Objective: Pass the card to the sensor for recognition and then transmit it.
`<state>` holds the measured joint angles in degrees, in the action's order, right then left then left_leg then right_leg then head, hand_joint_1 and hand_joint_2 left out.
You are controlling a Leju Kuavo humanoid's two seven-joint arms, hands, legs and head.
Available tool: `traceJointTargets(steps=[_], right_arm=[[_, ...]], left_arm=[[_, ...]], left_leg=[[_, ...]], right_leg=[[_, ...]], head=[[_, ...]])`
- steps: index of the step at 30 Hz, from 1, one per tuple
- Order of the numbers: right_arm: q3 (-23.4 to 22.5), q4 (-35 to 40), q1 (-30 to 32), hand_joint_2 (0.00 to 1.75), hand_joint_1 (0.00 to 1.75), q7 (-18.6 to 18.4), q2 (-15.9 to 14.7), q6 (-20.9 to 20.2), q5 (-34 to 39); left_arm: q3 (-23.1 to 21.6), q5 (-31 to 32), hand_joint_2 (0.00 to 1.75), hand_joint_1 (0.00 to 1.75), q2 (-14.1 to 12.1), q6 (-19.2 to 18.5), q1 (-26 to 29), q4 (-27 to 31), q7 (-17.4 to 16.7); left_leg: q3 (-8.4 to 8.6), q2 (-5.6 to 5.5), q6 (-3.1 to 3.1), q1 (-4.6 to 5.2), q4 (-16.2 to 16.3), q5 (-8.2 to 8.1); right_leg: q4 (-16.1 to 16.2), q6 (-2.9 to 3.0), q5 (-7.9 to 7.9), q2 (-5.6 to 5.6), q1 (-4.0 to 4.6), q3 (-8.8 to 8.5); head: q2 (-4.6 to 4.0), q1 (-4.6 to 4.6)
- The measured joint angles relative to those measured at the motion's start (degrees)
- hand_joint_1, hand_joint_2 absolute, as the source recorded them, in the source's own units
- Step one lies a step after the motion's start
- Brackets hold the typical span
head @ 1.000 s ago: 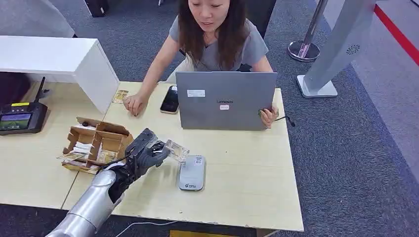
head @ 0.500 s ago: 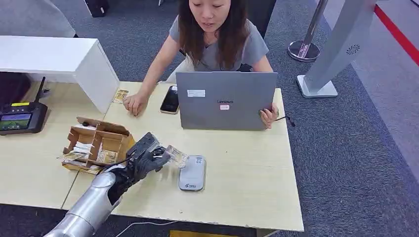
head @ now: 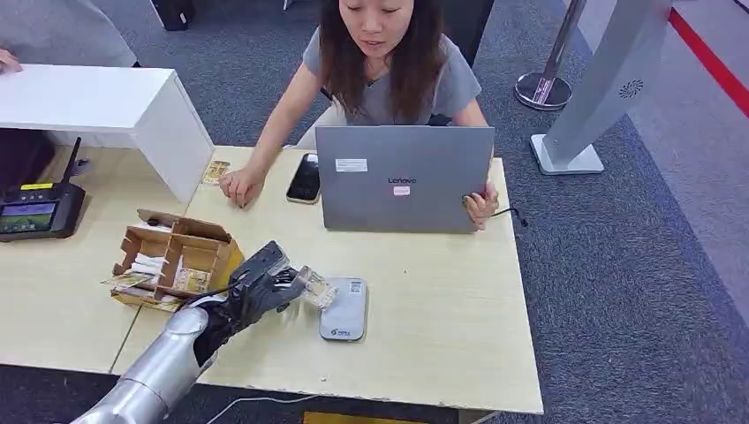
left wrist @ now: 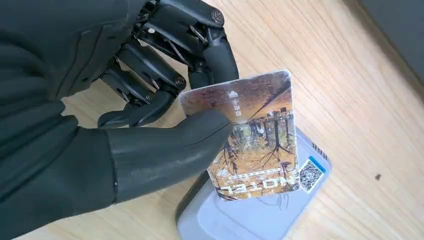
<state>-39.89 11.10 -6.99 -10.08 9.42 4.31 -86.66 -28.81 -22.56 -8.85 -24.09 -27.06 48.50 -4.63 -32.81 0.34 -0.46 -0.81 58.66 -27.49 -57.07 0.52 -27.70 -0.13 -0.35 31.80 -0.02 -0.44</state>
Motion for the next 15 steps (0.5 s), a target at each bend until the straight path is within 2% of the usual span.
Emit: traceJointTargets(steps=[15], right_arm=[[0.90, 0.00, 0.02, 1.75, 0.00, -0.04, 0.13, 0.09, 0.02]], left_arm=[[-1.79, 0.11, 1.75, 1.75, -0.04, 0.37, -1.19, -2.01, -0.79]], left_leg=[[0.00, 0.00, 0.00, 0.00, 0.00, 0.00]], right_leg=[[0.00, 0.00, 0.00, 0.00, 0.00, 0.00]], head=[[0.00, 0.00]])
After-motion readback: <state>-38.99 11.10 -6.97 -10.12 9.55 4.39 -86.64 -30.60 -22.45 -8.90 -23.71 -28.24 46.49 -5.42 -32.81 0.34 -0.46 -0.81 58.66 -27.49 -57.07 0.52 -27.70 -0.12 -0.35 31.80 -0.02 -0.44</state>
